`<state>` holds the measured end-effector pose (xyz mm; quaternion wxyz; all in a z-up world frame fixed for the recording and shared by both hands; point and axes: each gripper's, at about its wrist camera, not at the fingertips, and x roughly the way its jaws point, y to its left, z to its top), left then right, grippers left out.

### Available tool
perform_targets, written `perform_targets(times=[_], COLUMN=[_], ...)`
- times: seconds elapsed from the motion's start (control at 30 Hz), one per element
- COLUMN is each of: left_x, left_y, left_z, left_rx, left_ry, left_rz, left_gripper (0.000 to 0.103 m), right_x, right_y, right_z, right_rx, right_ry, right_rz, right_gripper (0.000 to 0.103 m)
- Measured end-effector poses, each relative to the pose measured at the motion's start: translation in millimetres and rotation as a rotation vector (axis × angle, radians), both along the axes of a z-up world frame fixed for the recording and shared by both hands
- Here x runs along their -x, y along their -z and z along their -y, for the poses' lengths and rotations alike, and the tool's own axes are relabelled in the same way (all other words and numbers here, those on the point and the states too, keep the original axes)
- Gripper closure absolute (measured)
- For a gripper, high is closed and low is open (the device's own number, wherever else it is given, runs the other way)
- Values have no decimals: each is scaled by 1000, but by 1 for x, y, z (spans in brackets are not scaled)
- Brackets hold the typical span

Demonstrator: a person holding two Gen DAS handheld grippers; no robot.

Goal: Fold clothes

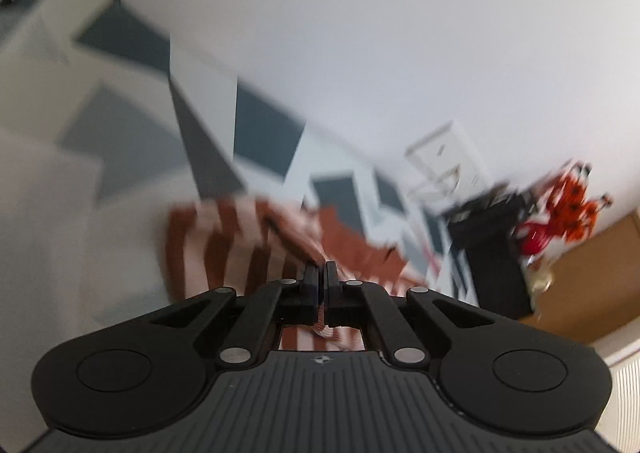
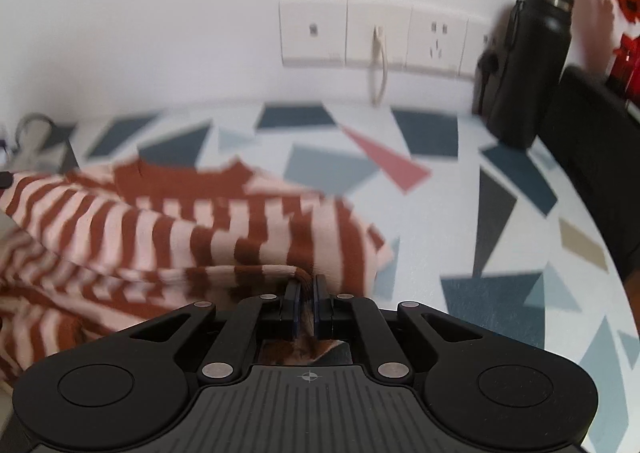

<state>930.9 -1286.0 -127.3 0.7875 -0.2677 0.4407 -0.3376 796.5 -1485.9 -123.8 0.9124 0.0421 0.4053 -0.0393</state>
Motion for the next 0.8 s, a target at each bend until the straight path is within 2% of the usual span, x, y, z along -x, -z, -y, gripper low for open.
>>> perform_targets(times=[0.07, 0.1, 0.17, 0.23, 0.27, 0.3, 0.37, 0.43, 0.47, 0.57, 0.6, 0.7, 0.8], left_x=[7, 12, 19, 24, 26, 27, 29, 30, 31, 33, 34, 35, 37], left_y=[-11, -11, 0, 16, 23, 28, 36, 36, 36, 35, 35, 34, 34], left_z=[-14, -18, -21, -18, -15, -15, -15, -14, -13, -12, -11, -10, -9], left_rx=[-8, -28, -107, -169, -196, -201, -200, -214, -222, -238, -242, -254, -265], left_ry=[-6, 3, 22, 33, 32, 21, -5, -6, -6, -16, -23, -41, -60], left_rz=[33, 42, 24, -6, -13, -18, -26, -14, -8, 6, 9, 19, 29], left_gripper=[101, 101, 101, 101, 101, 101, 101, 101, 101, 101, 101, 101, 101], right_x=[2, 1, -2, -5, -5, -4, -6, -11, -15, -33, -39, -56, -65], right_y=[-9, -10, 1, 14, 16, 14, 4, -7, -11, -13, -8, 13, 35], right_z=[0, -1, -9, -18, -21, -23, -18, -10, -4, 14, 23, 60, 88], right_rx=[-40, -54, -42, 6, 21, 19, -34, -97, -119, -154, -165, -294, -444], right_ry=[-41, -68, -139, -192, -207, -210, -197, -171, -151, -33, 26, 213, 323], right_rz=[24, 8, -86, -171, -173, -161, -125, -79, -61, -35, -38, -79, -106], right_gripper=[97, 96, 90, 79, 77, 71, 59, 42, 39, 42, 47, 61, 77])
